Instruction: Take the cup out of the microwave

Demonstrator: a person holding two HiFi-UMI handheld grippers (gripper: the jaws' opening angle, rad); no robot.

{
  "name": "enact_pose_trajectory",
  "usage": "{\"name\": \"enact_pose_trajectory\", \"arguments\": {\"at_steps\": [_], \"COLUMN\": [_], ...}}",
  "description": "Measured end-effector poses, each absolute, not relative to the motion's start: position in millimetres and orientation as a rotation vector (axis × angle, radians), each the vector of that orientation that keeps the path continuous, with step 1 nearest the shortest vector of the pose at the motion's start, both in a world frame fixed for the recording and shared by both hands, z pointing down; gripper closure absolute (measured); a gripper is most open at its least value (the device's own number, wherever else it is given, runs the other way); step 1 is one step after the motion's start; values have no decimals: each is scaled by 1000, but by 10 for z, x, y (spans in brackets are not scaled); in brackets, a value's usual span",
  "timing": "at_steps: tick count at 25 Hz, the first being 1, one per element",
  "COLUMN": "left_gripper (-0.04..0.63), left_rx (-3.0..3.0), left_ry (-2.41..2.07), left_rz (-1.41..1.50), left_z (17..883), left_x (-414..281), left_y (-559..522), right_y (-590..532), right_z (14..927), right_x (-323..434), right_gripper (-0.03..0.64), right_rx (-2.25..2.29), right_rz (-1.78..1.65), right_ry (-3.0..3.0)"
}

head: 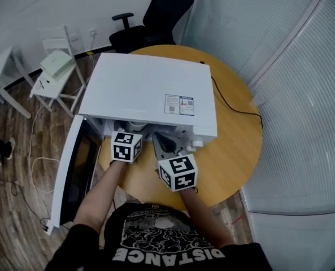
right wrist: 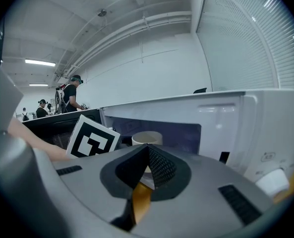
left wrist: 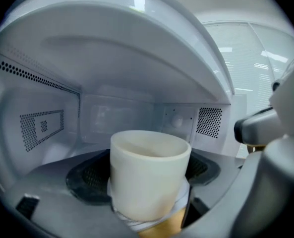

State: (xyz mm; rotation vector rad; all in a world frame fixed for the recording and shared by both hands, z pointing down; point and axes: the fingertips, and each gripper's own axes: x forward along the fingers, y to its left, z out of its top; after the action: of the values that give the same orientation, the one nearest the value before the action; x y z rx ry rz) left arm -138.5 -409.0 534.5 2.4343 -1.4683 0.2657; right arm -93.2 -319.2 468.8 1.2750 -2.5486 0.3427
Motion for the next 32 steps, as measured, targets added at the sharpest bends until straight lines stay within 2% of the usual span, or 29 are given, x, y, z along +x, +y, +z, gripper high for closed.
{"name": "enact_pose_trajectory", "arguments": {"at_steps": [32], "left_gripper": [149], "left_rx": [2347], "left_ry": [-1615], "left_rz": [191], "left_z": [4987], "left_x": [-1447], "left_y": [-3095], "right_y": [-2548], "right_z": [4514], "right_x": [-791], "right_gripper": [601], "right_rx": [1162], "right_rz": [311], "right_ry": [-2632]}}
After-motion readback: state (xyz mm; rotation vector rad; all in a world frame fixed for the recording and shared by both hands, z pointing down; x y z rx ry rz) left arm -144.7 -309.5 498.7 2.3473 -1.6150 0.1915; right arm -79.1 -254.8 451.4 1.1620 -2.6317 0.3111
